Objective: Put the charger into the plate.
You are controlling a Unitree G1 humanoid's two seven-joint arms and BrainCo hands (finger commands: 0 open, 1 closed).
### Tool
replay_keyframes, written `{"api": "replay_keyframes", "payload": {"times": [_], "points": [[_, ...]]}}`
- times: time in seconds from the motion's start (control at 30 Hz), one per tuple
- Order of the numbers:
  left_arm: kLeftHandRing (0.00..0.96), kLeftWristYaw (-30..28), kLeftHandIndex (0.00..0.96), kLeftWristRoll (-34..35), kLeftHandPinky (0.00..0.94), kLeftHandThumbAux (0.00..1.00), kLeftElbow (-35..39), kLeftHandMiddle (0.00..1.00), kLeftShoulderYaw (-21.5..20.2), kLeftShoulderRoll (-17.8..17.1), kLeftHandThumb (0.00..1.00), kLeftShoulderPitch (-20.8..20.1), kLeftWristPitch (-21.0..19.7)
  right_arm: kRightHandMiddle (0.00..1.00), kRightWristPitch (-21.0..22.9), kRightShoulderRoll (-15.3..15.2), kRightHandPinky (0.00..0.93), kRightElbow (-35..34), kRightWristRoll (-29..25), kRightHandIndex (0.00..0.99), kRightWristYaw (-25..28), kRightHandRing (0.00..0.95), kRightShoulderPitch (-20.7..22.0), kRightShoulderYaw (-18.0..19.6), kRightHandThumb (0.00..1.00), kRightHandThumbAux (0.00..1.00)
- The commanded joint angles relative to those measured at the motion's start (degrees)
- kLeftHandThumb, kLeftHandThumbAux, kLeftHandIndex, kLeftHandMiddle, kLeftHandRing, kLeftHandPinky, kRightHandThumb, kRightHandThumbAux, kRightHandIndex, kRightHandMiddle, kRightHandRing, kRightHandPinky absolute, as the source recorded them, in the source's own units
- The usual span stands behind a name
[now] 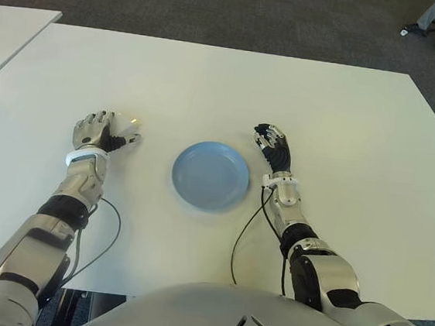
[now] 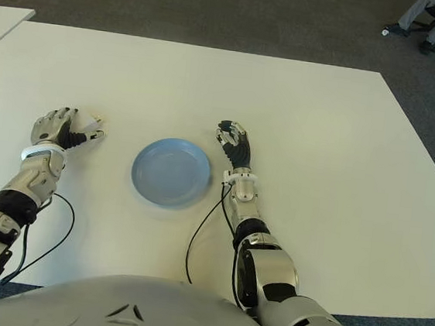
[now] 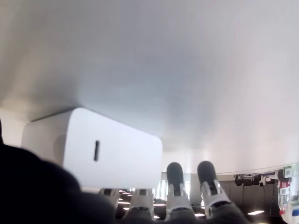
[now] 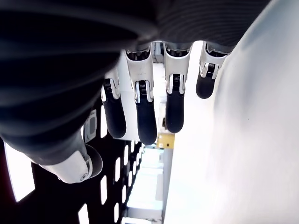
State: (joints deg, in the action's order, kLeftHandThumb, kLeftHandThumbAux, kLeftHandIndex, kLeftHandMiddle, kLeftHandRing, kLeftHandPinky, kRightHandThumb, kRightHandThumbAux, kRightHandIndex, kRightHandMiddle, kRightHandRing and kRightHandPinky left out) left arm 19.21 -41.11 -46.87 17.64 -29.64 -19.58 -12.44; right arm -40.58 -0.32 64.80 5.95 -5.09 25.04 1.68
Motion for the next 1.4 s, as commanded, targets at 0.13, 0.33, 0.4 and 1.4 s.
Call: {"api": "replay_keyframes", "payload": {"times": [0.13,0.33,0.4,1.4], "points": [[0.0,0.69,0.0,0.19,0.0,0.22,-5.25,0.0,1.92,1.3,0.213,-1.82,1.19,0.334,2.06,-0.04,0.115,2.19,-0.6,0.304,0.61,0.248,-3.65,0.38,0.0,0.634],[0.0,1.16,0.0,0.24,0.0,0.226,-7.57,0.0,2.82,1.6,0.206,-2.96,1.63,0.335,1.82,-0.32,0.118,2.04,-0.66,0.305,0.83,0.249,-3.87,0.28,0.0,0.624],[0.0,1.31,0.0,0.24,0.0,0.23,-8.07,0.0,3.0,1.68,0.205,-3.21,1.76,0.336,1.74,-0.41,0.117,1.99,-0.68,0.305,0.92,0.25,-3.95,0.27,0.0,0.621],[0.002,6.39,0.0,0.38,0.08,0.282,-14.17,0.0,4.91,0.45,0.274,-5.22,8.37,0.322,2.01,-0.71,0.121,0.83,-0.48,0.305,0.96,0.237,-4.64,-0.19,0.0,0.602]]}}
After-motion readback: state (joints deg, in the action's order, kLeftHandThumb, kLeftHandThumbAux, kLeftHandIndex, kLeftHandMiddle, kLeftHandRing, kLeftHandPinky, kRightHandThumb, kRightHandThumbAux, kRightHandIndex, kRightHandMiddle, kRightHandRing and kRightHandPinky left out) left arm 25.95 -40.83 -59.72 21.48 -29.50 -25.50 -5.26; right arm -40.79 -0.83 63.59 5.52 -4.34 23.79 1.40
